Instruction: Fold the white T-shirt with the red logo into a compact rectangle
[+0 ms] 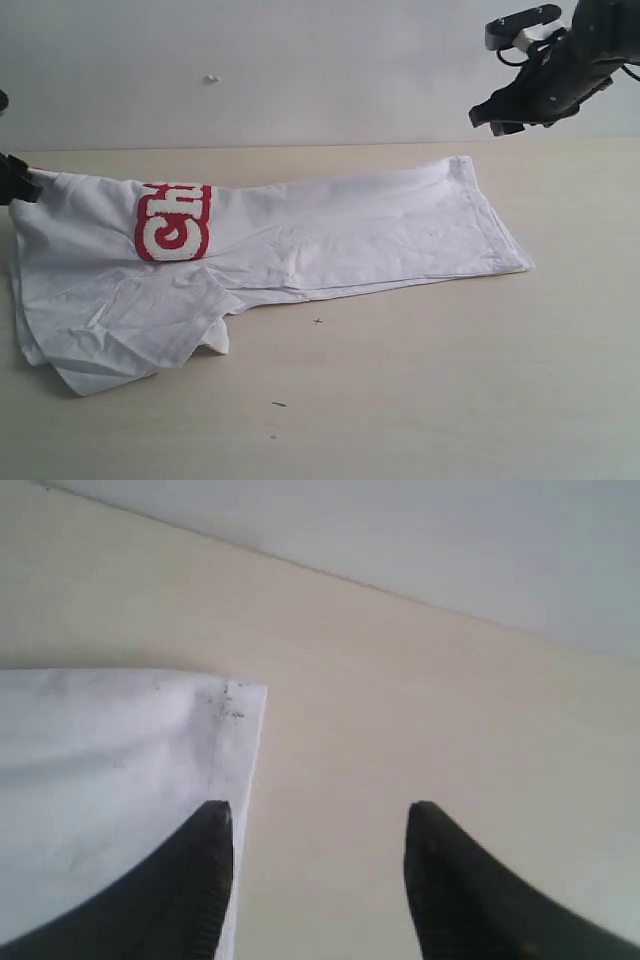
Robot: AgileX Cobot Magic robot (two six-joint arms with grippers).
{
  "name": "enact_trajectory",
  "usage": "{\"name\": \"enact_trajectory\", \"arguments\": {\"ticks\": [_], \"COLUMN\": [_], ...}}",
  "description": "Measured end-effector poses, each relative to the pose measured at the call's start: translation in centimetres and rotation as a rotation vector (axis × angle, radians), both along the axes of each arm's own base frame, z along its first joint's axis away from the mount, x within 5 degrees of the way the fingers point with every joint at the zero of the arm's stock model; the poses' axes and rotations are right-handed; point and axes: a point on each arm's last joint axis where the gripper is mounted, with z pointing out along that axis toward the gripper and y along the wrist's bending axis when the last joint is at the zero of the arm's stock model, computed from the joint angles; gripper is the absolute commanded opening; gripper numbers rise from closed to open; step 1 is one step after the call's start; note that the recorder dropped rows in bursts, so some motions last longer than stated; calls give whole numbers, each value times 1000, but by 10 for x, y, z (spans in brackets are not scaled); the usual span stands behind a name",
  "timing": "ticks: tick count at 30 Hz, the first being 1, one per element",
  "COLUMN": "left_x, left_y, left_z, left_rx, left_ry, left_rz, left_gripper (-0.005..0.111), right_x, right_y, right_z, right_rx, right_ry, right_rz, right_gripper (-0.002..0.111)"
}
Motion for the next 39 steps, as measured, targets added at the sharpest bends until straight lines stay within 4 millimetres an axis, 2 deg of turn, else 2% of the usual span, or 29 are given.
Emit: {"name": "enact_trajectory", "arguments": {"ticks": [2,5,6,9,15,20,27,35,39], "left_x": [1,0,0,1,6,10,17,16,12], "left_y": [0,0,0,0,-2,-3,-8,-10,-1], "left_z": [2,3,3,4,11,20,38,72,73], "left_rx": [-10,-21,-29,-64,-151,-211,-300,-437,-463], "left_ry": [37,78,82,85,62,81,123,30,56], "left_rz": [5,12,18,44,103,127,136,192,218], "left_gripper": [63,63,63,63,63,63,63,63,63], "right_x": [-2,-8,-10,-11,-12,-13,-13,-12,-13], "right_y": [-4,-2,1,9,19,16,14,14,14], "right_z": [1,-3,-4,-14,-60,-93,-94,-94,-95], "right_rx": [73,158,172,194,206,172,146,143,145], "right_ry": [28,91,112,174,319,405,416,415,419], "right_rz": [-8,55,85,154,211,205,168,164,163], "right_gripper": [31,4,0,0,0,0,0,0,0]}}
